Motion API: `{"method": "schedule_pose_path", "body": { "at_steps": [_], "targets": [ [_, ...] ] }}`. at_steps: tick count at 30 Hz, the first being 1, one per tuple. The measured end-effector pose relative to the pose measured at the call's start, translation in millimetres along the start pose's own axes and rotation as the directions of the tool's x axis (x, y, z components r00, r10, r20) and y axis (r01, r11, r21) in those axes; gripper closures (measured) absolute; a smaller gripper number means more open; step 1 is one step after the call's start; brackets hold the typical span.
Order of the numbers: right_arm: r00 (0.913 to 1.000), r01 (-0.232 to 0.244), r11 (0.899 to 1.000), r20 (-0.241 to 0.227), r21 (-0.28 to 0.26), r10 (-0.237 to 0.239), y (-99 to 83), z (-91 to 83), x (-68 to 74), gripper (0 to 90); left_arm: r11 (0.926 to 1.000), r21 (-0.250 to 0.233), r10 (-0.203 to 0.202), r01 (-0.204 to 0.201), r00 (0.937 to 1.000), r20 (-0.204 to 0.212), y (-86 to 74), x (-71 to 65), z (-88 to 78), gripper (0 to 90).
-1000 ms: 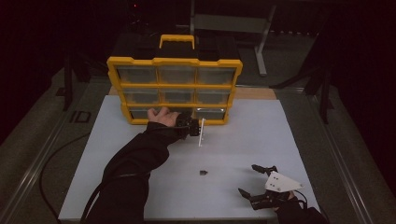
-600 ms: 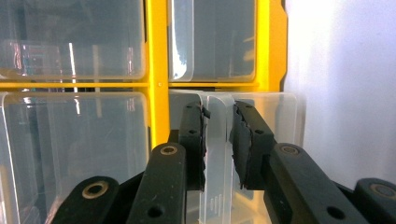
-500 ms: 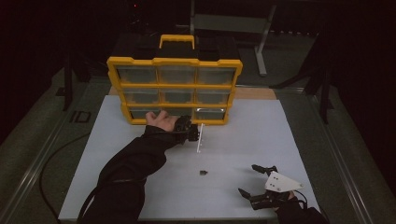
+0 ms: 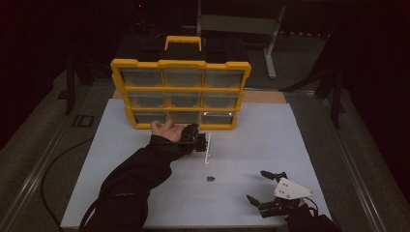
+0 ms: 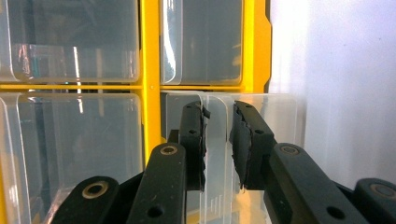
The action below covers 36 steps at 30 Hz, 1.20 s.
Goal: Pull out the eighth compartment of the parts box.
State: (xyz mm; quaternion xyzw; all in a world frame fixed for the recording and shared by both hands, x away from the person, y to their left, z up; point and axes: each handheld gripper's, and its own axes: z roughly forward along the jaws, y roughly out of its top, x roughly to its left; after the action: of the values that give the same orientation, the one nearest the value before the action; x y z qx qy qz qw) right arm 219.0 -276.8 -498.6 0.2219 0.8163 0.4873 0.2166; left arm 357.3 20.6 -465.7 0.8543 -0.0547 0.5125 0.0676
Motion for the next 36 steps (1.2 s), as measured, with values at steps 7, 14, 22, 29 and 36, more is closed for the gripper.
{"method": "schedule_pose_path", "body": {
  "at_steps": [7, 14, 22, 29, 36],
  "targets": [
    [1.0000, -0.001, 1.000, -0.001, -0.001, 0.001, 0.0, 0.0, -0.2, 8.1, 0.9999, -0.007, 0.012, -0.012, 0.9999, 0.006, 2.4, -0.8, -5.9, 74.3],
    [1.0000, 0.001, 1.000, -0.001, -0.001, -0.001, -0.1, 0.4, -0.4, 8.1, 0.9999, -0.013, 0.002, -0.002, 1.0000, 0.007, 6.2, -3.2, -10.7, 74.3],
    [1.0000, 0.000, 1.000, 0.000, 0.000, 0.000, -0.1, 0.2, -0.3, 8.1, 0.9999, -0.011, 0.001, -0.001, 1.0000, 0.003, 7.2, -6.1, -14.7, 74.3],
    [1.0000, 0.001, 1.000, 0.001, 0.001, -0.001, 0.0, -0.1, -0.1, 8.1, 0.9999, -0.012, -0.006, 0.006, 1.0000, 0.003, 8.2, -7.5, -17.1, 74.3],
    [1.0000, 0.006, 1.000, 0.003, 0.003, -0.006, -0.1, 0.1, 0.0, 8.1, 0.9999, -0.014, -0.007, 0.007, 1.0000, 0.002, 9.0, -9.6, -19.6, 74.3]
  ]
}}
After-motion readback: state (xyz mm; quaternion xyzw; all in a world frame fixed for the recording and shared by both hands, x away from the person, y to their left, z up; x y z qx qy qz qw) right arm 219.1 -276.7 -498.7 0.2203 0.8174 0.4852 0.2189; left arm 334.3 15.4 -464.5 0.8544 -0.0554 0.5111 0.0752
